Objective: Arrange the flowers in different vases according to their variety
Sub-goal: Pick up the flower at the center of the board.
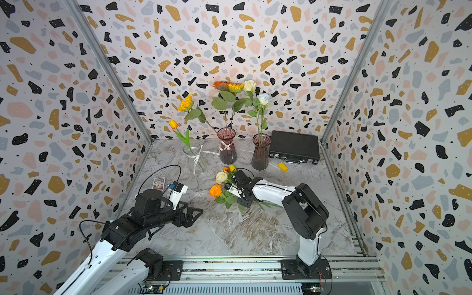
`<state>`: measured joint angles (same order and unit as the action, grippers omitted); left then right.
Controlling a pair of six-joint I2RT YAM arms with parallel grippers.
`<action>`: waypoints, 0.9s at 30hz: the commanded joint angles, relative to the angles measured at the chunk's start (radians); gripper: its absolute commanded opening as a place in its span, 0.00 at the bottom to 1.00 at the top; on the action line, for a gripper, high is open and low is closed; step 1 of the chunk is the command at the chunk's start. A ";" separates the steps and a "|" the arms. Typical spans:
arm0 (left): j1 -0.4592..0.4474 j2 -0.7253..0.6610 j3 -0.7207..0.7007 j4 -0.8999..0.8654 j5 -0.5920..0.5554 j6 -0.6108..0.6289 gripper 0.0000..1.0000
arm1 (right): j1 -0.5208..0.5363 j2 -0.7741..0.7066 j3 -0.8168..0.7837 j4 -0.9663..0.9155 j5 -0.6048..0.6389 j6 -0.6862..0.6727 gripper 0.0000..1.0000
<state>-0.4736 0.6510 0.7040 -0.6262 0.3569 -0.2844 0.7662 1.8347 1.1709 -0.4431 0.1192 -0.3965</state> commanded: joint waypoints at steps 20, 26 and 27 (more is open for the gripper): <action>-0.005 0.001 0.028 0.030 -0.005 0.011 1.00 | -0.021 0.044 0.044 -0.116 -0.041 -0.036 0.34; -0.006 0.002 0.027 0.031 -0.006 0.011 0.99 | -0.049 0.082 0.071 -0.138 -0.069 -0.053 0.33; -0.006 0.003 0.028 0.032 -0.004 0.011 0.99 | -0.053 0.089 0.075 -0.146 -0.076 -0.057 0.33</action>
<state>-0.4736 0.6529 0.7040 -0.6258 0.3569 -0.2813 0.7269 1.8935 1.2304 -0.5320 0.0628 -0.4316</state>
